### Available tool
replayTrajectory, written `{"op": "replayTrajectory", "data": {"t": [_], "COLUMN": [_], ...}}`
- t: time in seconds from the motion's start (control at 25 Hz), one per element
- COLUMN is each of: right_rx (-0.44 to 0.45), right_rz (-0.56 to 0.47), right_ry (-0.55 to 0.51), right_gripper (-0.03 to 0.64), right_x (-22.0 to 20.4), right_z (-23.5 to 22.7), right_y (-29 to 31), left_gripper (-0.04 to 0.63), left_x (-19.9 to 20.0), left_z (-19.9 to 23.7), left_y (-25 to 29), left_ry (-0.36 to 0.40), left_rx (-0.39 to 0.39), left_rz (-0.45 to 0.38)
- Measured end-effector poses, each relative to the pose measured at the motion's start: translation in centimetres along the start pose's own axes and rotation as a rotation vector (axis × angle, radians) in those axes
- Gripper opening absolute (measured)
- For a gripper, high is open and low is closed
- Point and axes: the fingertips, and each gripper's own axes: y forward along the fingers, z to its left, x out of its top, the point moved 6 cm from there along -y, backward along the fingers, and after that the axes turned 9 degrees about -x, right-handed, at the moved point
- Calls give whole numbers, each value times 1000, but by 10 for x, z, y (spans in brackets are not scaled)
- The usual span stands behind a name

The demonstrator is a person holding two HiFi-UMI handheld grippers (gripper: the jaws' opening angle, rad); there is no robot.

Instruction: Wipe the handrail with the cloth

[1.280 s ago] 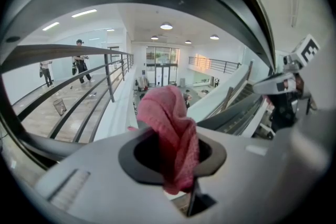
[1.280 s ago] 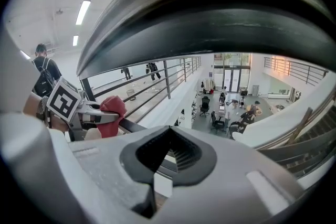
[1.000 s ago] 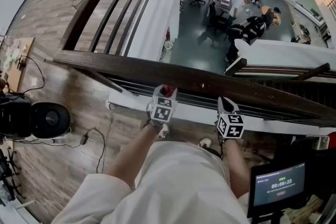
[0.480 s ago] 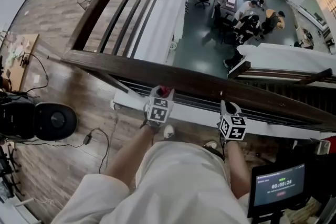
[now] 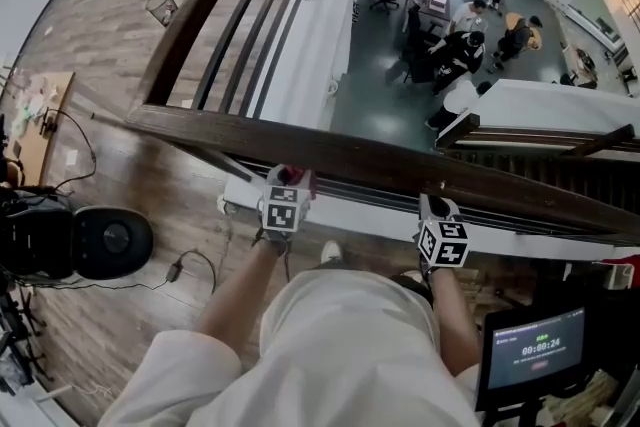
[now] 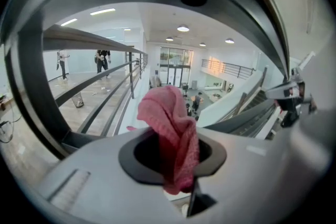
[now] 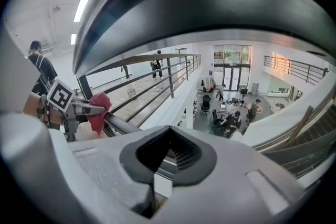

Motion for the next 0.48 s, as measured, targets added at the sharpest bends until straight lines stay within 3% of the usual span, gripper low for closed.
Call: {"op": "replayTrajectory", "data": {"t": [0.48], "right_rx": [3], "right_rz": [9], "right_ry": [-38], "right_gripper": [3], "right_x": [8], "right_z": [16], "right_y": [8], "left_gripper": [92], "left_x": [-8], "left_z": [82], "left_y": [-25], "left_ry": [-37], "left_rx": [130], "left_rz": [-16]}}
